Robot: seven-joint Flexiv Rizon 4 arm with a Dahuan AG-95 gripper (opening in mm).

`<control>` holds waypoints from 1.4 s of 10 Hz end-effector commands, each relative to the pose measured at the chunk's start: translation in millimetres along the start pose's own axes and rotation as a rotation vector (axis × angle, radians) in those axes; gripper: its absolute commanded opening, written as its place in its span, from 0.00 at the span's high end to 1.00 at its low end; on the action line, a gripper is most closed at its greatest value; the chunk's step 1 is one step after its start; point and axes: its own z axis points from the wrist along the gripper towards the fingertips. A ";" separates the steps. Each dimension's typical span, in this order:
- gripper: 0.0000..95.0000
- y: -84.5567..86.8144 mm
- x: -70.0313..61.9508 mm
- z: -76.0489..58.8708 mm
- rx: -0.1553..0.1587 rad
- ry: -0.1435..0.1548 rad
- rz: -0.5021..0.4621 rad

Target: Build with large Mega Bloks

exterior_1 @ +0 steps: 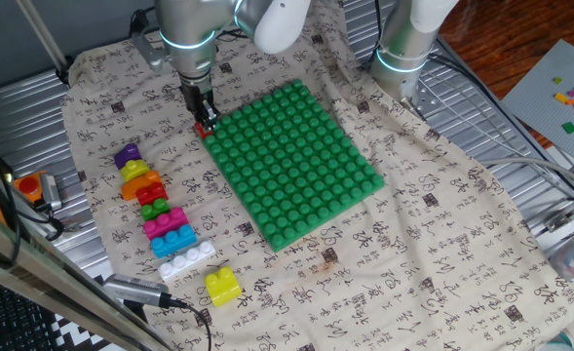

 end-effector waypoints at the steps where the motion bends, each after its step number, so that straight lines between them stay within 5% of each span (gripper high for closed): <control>1: 1.00 -0.3 -0.3 1.0 0.004 -0.002 0.001; 4: 1.00 -0.3 -0.3 1.0 0.004 -0.001 -0.001; 5: 0.80 -0.3 -0.3 1.0 0.004 -0.001 -0.002; 11: 0.80 -0.1 -0.3 -3.4 0.000 0.002 -0.003; 12: 0.60 -0.1 -0.4 -4.2 0.002 0.003 -0.004; 14: 0.60 -0.1 -0.6 -4.6 0.002 0.003 -0.005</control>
